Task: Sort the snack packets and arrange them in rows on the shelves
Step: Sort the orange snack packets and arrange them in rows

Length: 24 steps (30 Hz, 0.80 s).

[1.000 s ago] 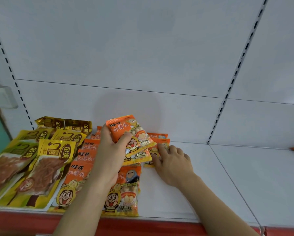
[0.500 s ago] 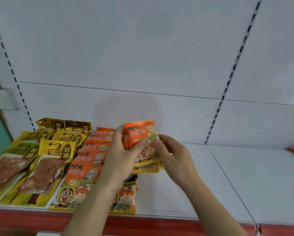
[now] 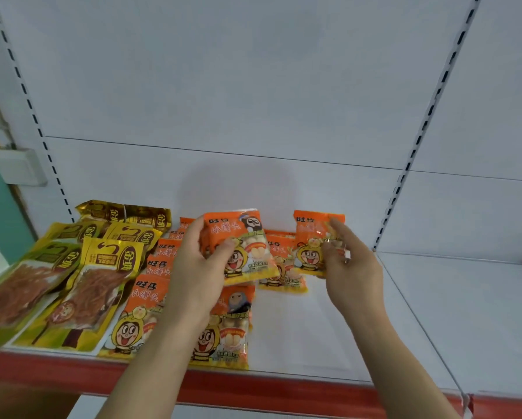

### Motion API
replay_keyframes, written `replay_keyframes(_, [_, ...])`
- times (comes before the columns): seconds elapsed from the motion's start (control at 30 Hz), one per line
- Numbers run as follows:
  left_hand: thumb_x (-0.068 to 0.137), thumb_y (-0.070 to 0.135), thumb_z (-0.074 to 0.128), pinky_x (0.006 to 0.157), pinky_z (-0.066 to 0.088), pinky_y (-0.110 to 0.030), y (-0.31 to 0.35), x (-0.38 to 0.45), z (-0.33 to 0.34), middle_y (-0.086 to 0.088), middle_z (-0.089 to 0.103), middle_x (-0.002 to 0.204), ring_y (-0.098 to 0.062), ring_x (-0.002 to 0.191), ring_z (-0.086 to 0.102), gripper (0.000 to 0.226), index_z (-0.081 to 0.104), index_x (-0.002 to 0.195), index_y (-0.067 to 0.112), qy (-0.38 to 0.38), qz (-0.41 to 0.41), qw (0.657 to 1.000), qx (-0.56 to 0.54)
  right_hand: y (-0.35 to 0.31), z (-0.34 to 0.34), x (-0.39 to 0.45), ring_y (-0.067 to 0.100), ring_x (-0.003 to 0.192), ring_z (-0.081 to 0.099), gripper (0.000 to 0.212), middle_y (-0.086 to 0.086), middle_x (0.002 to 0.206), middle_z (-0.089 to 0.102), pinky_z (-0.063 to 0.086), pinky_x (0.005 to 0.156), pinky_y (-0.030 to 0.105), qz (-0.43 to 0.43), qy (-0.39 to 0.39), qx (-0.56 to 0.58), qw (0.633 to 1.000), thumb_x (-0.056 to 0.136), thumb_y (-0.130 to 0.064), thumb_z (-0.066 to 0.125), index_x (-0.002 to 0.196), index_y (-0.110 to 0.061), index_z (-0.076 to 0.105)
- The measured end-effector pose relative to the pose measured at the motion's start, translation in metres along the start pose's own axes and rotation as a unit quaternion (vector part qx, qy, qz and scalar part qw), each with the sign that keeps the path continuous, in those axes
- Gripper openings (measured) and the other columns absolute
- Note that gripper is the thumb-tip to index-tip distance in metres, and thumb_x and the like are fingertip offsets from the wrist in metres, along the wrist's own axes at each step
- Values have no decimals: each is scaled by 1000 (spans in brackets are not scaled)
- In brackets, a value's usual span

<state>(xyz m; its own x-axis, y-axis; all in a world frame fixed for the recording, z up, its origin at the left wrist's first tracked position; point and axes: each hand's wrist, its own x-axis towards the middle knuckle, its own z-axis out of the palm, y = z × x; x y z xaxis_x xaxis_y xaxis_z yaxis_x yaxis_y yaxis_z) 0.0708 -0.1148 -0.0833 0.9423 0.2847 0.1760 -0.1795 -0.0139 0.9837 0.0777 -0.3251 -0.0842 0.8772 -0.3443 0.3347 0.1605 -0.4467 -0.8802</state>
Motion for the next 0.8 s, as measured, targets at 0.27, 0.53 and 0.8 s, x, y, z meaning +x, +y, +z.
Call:
replay_keyframes(0.27, [101, 24, 65, 74, 60, -25, -2, -2, -3, 16, 67, 123, -4, 101, 72, 50, 49, 148, 32, 5, 5, 1000, 15, 18, 33, -26, 29, 117, 47, 45, 6, 127, 50, 46, 89, 39, -81, -143, -396, 904, 101, -49, 43, 141, -29, 43])
replay_keyframes(0.53, [100, 27, 67, 80, 61, -27, -1, -5, 5, 13, 65, 131, -6, 105, 70, 57, 45, 151, 34, -29, 8, 999, 43, 10, 36, -27, 29, 126, 43, 46, 5, 136, 43, 46, 91, 41, -91, -146, -458, 872, 99, -57, 38, 136, -31, 46])
replay_keyframes(0.8, [93, 31, 75, 71, 49, -2, 1, -19, 19, 23, 60, 124, 17, 101, 61, 52, 50, 138, 42, -61, 46, 994, 80, -24, 11, -34, 0, 86, 68, 50, -13, 97, 71, 54, 71, 18, -12, -148, 16, 989, 97, -45, 59, 142, -48, 39])
